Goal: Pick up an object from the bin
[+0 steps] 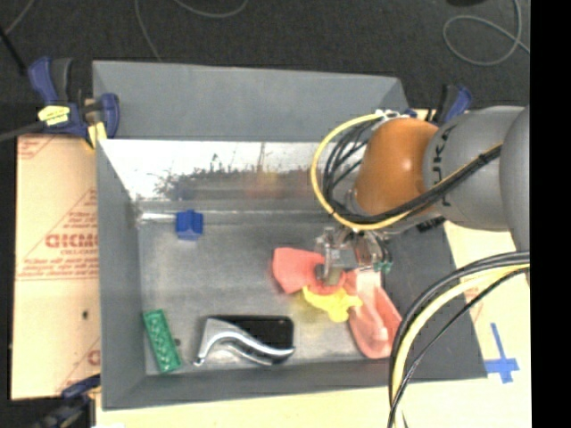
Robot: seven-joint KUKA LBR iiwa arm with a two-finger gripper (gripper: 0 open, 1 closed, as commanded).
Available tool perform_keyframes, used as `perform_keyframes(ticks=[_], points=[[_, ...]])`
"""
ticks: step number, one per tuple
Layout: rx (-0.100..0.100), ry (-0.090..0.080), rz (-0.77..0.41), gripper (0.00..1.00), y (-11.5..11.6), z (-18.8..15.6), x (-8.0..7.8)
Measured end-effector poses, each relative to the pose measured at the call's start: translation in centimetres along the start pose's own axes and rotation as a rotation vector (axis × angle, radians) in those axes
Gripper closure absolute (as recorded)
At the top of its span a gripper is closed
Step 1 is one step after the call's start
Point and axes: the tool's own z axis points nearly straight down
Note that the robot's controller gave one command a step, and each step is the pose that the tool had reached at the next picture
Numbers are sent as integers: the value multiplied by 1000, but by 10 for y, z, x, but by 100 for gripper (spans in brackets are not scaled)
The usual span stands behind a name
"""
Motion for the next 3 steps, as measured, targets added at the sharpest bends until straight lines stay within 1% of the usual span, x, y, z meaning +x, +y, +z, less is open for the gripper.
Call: perform_keyframes(ticks=[1,2,3], points=[[0,-5,36,100,-6,-119,-13],[0,-5,36,100,-6,-119,-13],[-1,0,42,100,-6,-166,-15]])
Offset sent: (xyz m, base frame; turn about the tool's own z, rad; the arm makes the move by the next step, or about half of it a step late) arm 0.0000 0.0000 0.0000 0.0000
